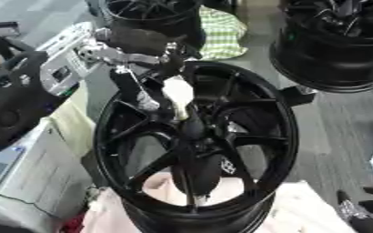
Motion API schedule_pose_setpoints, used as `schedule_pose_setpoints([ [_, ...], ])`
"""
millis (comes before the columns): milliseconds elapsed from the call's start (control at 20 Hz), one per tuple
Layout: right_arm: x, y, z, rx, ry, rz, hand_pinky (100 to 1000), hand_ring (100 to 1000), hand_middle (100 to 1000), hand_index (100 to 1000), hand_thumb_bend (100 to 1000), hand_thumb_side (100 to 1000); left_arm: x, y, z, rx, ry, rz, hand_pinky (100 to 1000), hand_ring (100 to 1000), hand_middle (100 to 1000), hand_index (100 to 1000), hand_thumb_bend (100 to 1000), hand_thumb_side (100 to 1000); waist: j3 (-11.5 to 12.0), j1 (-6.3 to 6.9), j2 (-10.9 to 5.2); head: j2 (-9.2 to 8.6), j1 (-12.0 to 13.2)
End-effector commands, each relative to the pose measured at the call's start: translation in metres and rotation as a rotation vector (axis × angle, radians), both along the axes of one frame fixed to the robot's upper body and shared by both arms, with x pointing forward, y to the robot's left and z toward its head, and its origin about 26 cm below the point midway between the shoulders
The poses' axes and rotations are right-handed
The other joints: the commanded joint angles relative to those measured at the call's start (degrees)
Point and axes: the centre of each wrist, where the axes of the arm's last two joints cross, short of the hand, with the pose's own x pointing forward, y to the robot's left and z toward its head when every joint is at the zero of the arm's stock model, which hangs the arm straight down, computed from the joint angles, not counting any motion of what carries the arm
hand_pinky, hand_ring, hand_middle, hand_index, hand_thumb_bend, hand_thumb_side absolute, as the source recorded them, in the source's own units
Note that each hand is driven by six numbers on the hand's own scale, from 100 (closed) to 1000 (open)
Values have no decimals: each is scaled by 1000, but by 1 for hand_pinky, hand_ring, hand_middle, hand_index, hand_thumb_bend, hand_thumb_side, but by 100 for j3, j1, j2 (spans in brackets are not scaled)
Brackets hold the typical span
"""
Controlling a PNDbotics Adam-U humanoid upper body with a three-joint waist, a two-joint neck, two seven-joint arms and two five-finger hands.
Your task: Pull the pin out of the wheel hub.
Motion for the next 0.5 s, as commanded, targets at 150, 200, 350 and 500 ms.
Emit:
schedule_pose_setpoints([
  [150,1,-7,4,-23,-11,-9,697,626,734,935,425,344,-16,32,54,289,-133,-271,372,1000,315,499,100,264,41,12,-71,33,-29],
  [200,1,-8,4,-24,-9,-11,696,626,734,935,425,344,-19,41,58,277,-135,-256,373,1000,316,499,100,264,52,20,-75,33,-38],
  [350,0,-10,4,-26,-7,-18,696,627,734,935,425,344,-24,74,66,258,-128,-177,377,1000,319,501,100,262,86,40,-88,33,-67],
  [500,-1,-11,4,-29,-6,-24,696,627,734,935,426,344,-26,116,63,276,-97,-42,381,1000,324,505,126,266,119,54,-98,33,-88],
])
